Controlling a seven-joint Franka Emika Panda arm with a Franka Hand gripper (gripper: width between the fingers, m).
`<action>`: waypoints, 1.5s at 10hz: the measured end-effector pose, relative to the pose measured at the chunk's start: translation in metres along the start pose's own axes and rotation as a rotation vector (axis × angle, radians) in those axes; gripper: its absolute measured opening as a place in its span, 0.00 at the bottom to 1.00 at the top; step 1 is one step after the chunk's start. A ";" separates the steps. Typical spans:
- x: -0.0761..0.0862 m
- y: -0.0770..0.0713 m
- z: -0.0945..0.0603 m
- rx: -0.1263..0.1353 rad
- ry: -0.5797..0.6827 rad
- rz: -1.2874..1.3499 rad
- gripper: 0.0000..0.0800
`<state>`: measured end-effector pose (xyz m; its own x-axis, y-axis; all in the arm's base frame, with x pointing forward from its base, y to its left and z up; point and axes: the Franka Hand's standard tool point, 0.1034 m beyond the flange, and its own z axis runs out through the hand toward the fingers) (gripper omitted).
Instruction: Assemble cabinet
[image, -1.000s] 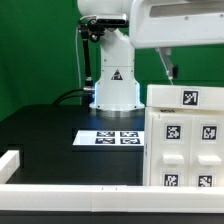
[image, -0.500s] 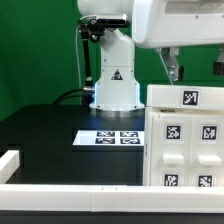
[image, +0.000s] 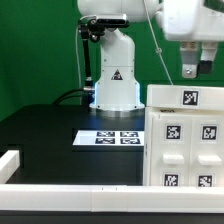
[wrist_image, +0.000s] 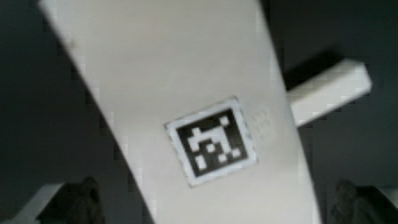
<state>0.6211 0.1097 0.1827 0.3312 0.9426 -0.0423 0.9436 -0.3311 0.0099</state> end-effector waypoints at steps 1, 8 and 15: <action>0.000 0.000 0.004 0.002 -0.010 -0.045 0.81; -0.006 -0.004 0.027 0.021 -0.031 -0.177 0.81; -0.009 -0.002 0.028 0.022 -0.022 0.166 0.69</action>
Offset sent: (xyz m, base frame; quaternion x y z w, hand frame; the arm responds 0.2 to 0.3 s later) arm -0.0070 0.0028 -0.0113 -0.0076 0.0117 -0.0621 0.9980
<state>0.6157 0.1008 0.1553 0.4818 0.8739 -0.0642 0.8757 -0.4829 -0.0029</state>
